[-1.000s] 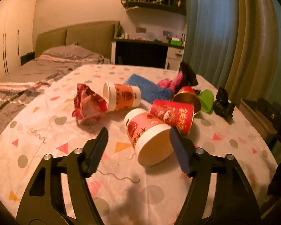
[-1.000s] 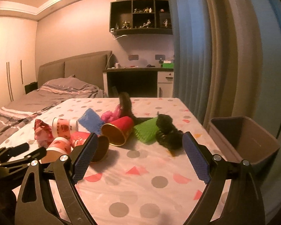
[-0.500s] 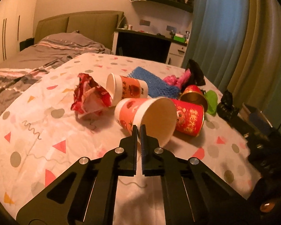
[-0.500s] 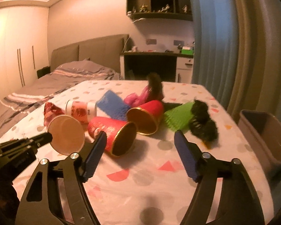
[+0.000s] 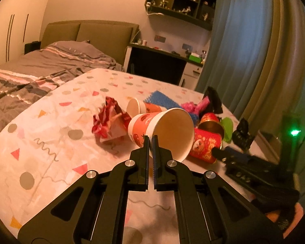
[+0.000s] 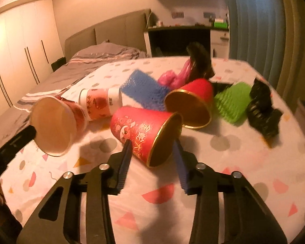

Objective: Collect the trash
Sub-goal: 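Grasp the white paper cup with the left gripper while the right grasps the red cup, then carry both cups over the grey bin and open both grippers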

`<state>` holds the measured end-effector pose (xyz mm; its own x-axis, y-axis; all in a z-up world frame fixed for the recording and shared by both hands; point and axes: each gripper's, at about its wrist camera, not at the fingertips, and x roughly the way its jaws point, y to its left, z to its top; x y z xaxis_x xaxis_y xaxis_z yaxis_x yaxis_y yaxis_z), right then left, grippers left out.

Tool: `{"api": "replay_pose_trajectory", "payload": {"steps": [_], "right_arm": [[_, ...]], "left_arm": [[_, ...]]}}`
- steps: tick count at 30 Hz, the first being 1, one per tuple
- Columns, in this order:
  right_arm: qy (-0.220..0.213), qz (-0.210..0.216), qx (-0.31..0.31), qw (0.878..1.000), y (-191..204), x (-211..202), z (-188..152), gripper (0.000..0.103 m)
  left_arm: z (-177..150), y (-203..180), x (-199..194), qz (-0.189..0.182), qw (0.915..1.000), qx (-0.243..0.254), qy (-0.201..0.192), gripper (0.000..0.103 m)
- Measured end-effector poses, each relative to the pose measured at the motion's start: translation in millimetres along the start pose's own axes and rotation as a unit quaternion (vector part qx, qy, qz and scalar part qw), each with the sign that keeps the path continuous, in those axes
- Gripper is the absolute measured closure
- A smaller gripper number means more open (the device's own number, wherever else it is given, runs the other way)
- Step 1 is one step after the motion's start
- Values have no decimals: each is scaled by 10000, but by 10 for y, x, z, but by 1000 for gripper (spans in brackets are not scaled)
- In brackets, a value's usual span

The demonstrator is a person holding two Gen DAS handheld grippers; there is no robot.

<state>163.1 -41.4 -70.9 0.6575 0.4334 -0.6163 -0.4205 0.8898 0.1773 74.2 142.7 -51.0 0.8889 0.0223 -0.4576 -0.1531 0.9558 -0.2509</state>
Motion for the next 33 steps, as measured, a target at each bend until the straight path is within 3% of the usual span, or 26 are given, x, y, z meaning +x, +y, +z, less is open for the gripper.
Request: {"api": "replay_pose_trajectory", "payload": {"steps": [5, 10, 19, 33], "right_arm": [[175, 330, 136, 9992, 12, 81, 19, 83], [86, 491, 31, 9988, 55, 10, 9, 99], [-385, 441, -192, 9981, 44, -419, -24, 99], [-824, 140, 0, 9965, -363, -1084, -155, 99]], "left_arm": [[47, 7, -59, -38, 9999, 23, -134, 101], [61, 9, -57, -27, 9999, 14, -143, 101], [70, -70, -116, -56, 9997, 84, -207, 101], [57, -495, -207, -271, 9986, 371, -253, 101]]}}
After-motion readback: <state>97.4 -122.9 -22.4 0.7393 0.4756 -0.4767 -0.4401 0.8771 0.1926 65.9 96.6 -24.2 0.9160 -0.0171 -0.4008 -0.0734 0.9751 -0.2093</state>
